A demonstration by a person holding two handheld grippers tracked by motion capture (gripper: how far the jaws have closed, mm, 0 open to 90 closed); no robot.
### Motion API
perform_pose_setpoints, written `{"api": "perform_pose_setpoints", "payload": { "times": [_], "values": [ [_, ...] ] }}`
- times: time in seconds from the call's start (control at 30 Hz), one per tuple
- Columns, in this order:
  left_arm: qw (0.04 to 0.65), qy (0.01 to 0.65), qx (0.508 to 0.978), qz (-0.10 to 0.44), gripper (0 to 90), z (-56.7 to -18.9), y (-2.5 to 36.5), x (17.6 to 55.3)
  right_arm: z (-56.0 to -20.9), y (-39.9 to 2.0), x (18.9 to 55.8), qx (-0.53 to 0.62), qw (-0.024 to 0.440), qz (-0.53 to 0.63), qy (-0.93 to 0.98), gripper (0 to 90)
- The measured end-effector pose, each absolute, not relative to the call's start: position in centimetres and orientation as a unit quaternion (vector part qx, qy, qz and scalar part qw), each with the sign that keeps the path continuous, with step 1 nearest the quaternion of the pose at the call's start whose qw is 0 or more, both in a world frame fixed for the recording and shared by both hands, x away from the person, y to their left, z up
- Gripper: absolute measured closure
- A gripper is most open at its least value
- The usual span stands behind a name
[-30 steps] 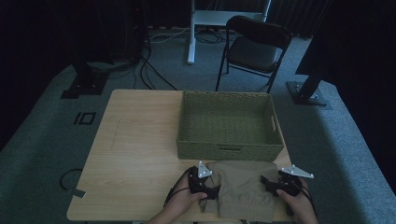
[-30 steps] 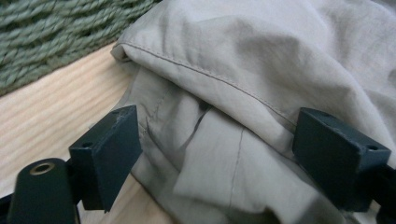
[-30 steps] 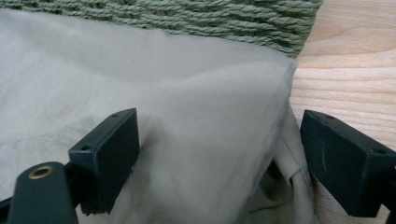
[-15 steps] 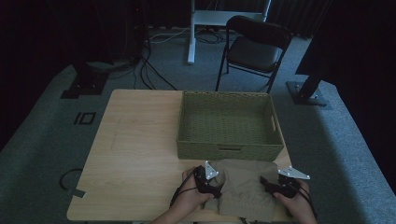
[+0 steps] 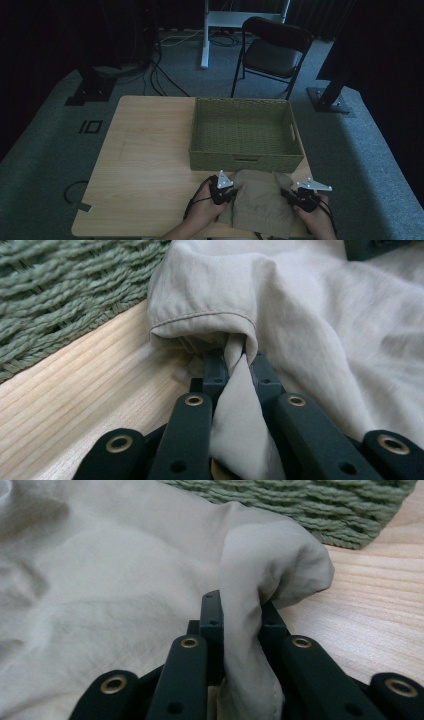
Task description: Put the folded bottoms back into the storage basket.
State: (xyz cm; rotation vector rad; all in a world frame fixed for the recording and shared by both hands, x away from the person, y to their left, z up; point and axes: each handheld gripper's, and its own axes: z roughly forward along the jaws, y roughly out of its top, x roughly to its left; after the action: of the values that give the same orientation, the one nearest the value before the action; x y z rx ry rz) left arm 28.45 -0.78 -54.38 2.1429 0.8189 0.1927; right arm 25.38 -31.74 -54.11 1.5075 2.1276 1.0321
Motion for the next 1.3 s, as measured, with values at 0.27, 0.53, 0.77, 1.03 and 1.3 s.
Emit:
{"api": "perform_pose_setpoints", "payload": {
  "times": [0.27, 0.53, 0.77, 1.03, 1.3],
  "values": [
    [0.422, 0.317, 0.847, 0.066, 84.8, -52.3, -0.3, 28.0, -51.8, -31.5, 24.5, 0.529, 0.145, 0.4, 0.734, 80.6],
    [0.44, 0.314, 0.839, 0.059, 84.8, -50.3, 0.7, 27.8, -49.6, -31.0, 24.2, 0.521, 0.131, 0.428, 0.727, 80.8],
    [0.454, 0.308, 0.833, 0.068, 84.7, -48.3, 1.5, 27.6, -47.8, -30.7, 24.1, 0.509, 0.129, 0.453, 0.721, 80.9],
    [0.464, 0.299, 0.83, 0.078, 84.7, -46.4, 2.0, 27.7, -45.9, -30.6, 24.4, 0.498, 0.128, 0.471, 0.717, 80.9],
    [0.473, 0.291, 0.826, 0.096, 84.7, -43.9, 2.6, 28.4, -43.5, -30.4, 25.1, 0.484, 0.134, 0.49, 0.712, 80.9]
  ]
}}
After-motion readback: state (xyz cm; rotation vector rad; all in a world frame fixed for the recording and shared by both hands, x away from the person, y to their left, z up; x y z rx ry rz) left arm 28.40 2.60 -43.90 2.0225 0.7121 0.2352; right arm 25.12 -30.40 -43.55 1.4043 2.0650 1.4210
